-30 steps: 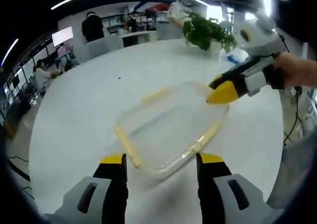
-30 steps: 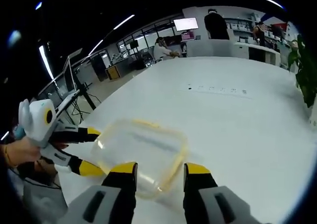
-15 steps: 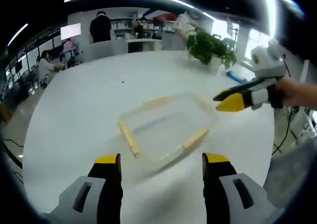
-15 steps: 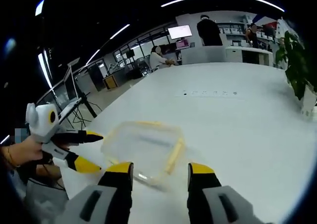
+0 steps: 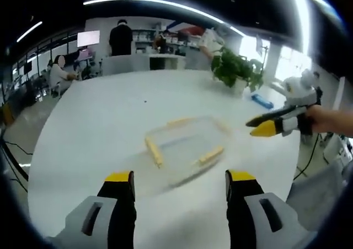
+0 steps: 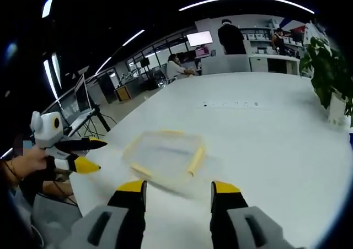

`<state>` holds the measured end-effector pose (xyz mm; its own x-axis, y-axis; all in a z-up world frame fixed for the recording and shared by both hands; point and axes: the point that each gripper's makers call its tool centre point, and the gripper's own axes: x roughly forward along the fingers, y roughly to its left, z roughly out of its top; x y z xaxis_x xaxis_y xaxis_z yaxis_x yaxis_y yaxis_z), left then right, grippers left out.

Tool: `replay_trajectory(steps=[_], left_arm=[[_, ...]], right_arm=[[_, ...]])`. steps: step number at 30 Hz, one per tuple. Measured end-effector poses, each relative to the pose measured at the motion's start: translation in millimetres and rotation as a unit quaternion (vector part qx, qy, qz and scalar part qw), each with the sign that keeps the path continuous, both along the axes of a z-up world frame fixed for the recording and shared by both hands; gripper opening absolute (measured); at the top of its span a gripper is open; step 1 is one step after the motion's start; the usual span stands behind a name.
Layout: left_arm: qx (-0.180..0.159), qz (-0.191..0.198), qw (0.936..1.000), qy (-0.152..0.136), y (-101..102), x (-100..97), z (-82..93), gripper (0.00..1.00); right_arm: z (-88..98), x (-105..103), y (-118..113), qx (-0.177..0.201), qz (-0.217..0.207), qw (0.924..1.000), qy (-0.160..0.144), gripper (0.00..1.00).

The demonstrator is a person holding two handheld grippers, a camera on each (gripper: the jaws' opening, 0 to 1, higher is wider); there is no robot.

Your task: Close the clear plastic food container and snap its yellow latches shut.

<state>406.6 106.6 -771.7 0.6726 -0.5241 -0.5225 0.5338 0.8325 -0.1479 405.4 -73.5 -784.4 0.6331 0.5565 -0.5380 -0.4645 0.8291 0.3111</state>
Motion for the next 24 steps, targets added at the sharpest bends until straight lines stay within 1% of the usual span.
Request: replay_trajectory(steps=[9,17,24], left_arm=[[-0.008,0.003,0.9999,-0.011,1.4,-4.1,5.6,0.66],[-0.014,0.008,0.9998,-0.015,8.9,-14.0,11.8,0.66],[-0.017,0.002,0.9996,-0.023,8.0,-24.7,21.5,0.67]], right_arm=[[10.6,-3.1,-2.9,-0.003,-0.005,0.9999,-0.015,0.46],[20.6,-18.4,-4.8,0.0,-0.009,0.9997,-0.024,0.46],[28.8,-27.1,-9.1,0.005,-0.021,0.9992,-0.032,0.46]])
